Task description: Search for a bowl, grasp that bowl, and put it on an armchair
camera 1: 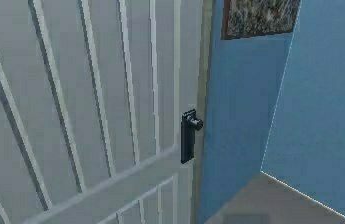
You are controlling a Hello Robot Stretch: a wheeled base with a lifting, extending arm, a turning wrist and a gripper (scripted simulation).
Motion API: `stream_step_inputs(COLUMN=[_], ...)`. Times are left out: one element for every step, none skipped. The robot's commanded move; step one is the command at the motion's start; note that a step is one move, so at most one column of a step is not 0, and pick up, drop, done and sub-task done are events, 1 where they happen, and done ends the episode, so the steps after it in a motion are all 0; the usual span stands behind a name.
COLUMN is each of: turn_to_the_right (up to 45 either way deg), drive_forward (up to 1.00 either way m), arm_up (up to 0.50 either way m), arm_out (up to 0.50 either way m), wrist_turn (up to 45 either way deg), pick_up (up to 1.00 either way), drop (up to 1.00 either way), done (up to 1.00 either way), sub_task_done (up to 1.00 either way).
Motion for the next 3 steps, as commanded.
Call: stream_step_inputs(turn_to_the_right=[45.0,0.0,12.0], drive_forward=[0.0,0.95,0.0], arm_up=[0.0,0.0,0.0], arm_out=[0.0,0.0,0.0], wrist_turn=[0.0,0.0,0.0], pick_up=[0.0,0.0,0.0], drop=[0.0,0.0,0.0], done=[0.0,0.0,0.0], sub_task_done=[0.0,0.0,0.0])
